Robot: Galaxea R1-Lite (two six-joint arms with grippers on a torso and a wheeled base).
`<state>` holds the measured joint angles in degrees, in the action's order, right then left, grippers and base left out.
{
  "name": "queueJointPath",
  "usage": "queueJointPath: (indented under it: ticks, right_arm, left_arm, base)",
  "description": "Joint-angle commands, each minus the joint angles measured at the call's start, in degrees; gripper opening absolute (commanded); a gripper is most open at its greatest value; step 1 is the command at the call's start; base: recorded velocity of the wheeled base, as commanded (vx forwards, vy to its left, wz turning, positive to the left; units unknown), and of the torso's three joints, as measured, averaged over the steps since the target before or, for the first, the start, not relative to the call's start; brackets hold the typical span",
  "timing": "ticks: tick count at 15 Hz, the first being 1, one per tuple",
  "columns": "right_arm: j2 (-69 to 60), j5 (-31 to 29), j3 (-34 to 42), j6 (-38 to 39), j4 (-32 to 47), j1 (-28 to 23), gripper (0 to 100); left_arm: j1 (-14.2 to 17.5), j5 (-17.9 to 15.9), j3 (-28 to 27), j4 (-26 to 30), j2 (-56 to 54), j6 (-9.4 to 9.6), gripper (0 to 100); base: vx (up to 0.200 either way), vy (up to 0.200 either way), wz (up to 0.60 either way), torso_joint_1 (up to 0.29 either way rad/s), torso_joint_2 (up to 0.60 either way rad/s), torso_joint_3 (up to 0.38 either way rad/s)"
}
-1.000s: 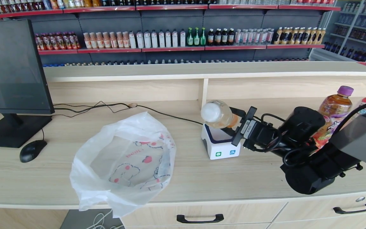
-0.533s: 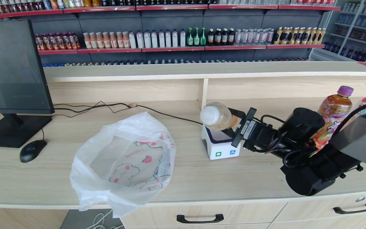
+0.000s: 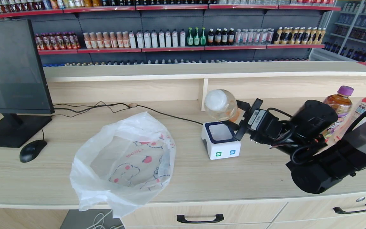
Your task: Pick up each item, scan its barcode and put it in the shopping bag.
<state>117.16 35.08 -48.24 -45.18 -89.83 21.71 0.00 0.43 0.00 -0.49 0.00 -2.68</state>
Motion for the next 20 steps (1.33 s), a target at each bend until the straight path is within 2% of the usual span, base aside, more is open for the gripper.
queueJointPath:
  ticks: [1,2,4,7,10,13,15,20]
  right_arm:
    - [-2.73,-1.51,0.43,1.32,-0.17,0.96,0]
    - [-3.96,-4.67,1.92,3.08,-0.17,1.58,0]
    - [-6.60,-16.45,4.56,8.97,-0.17,4.22,0]
    - [-7.83,-18.12,4.73,12.92,-0.17,4.74,0]
    - [-10.11,-25.59,6.05,19.78,-0.17,4.66,0]
    - [-11.87,-42.99,6.75,32.87,-0.17,7.82,0]
    - [-12.49,-49.67,8.69,39.90,-0.17,9.49,0]
    - [-14.68,-51.96,14.05,46.06,-0.17,9.49,0]
  left_arm:
    - [0.00,0.01,0.00,-0.04,0.09,-0.04,100]
    - [0.00,0.01,0.00,-0.04,0.09,-0.04,100]
    - [0.00,0.01,0.00,-0.04,0.09,-0.04,100]
    - [0.00,0.01,0.00,0.05,0.00,-0.04,100]
    - [-0.09,0.01,0.00,0.31,0.00,0.40,100]
    - [-0.09,0.01,0.00,0.31,0.09,0.40,100]
    - [0.00,0.01,0.00,0.31,0.09,0.40,100]
    - [-0.09,0.01,0.00,0.31,0.00,0.40,100]
  base:
    - [0.000,0.000,0.00,0.000,0.00,0.000]
    - [0.000,0.000,0.00,0.000,0.00,0.000]
    - [0.000,0.000,0.00,0.000,0.00,0.000]
    - [0.000,0.000,0.00,0.000,0.00,0.000]
    - [0.000,0.000,0.00,0.000,0.00,0.000]
    - [0.000,0.000,0.00,0.000,0.00,0.000]
    - [0.000,0.000,0.00,0.000,0.00,0.000]
    - [0.000,0.000,0.00,0.000,0.00,0.000]
